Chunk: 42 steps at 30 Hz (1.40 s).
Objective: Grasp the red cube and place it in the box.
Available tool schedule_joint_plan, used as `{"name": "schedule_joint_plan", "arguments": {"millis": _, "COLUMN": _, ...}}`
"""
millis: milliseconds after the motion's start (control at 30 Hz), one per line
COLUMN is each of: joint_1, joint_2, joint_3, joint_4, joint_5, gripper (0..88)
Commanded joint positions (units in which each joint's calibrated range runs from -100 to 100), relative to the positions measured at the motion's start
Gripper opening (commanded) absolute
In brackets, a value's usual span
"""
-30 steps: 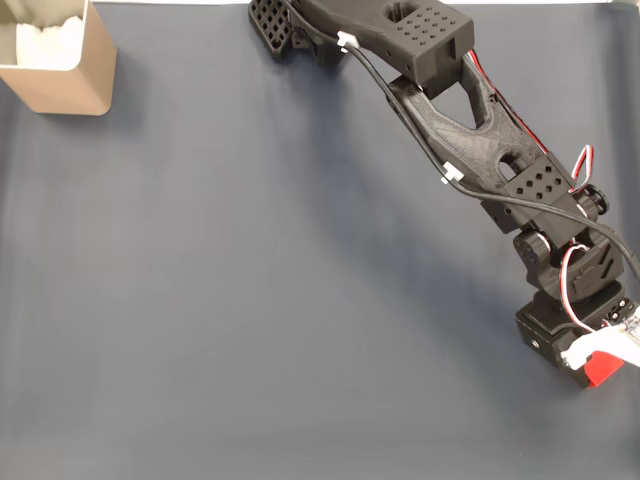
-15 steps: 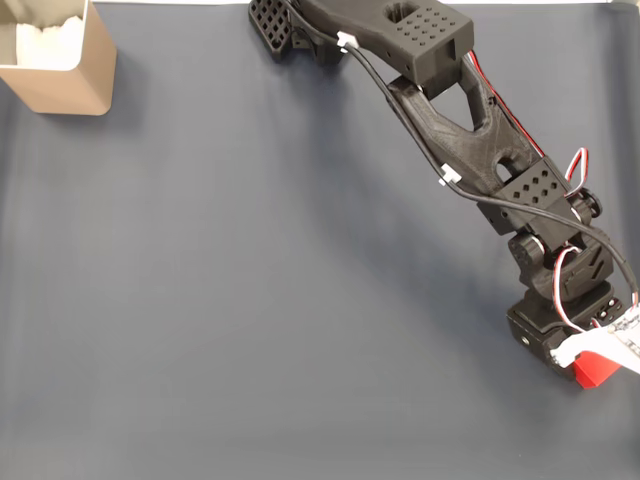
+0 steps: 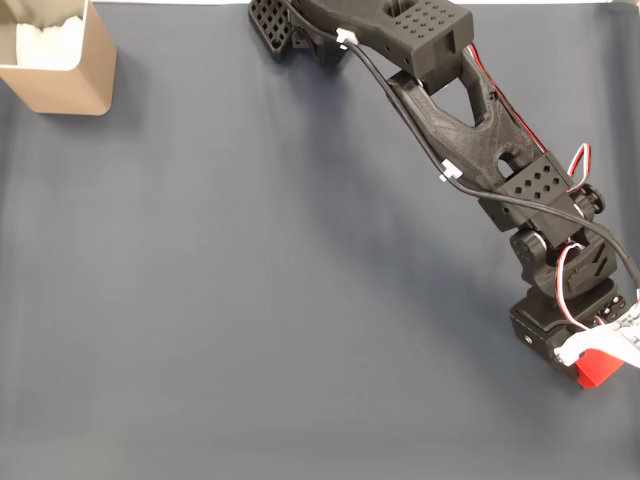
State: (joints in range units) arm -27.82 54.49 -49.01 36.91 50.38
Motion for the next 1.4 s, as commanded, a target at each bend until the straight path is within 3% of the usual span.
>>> {"name": "schedule_joint_plan", "arguments": {"millis": 0, "joint_1": 0.5, "joint_2": -6.4, "joint_3": -0.3, "joint_4": -0.4, "joint_5": 0.4, "gripper": 25.6}}
{"name": "schedule_joint_plan", "arguments": {"millis": 767, "joint_1": 1.0, "joint_2": -12.5, "joint_3": 6.0, "joint_4": -0.1, "joint_5": 3.9, "gripper": 0.4}}
{"name": "schedule_joint_plan", "arguments": {"millis": 1367, "joint_1": 2.9, "joint_2": -27.6, "joint_3": 18.6, "joint_4": 2.2, "joint_5": 3.4, "gripper": 0.0}}
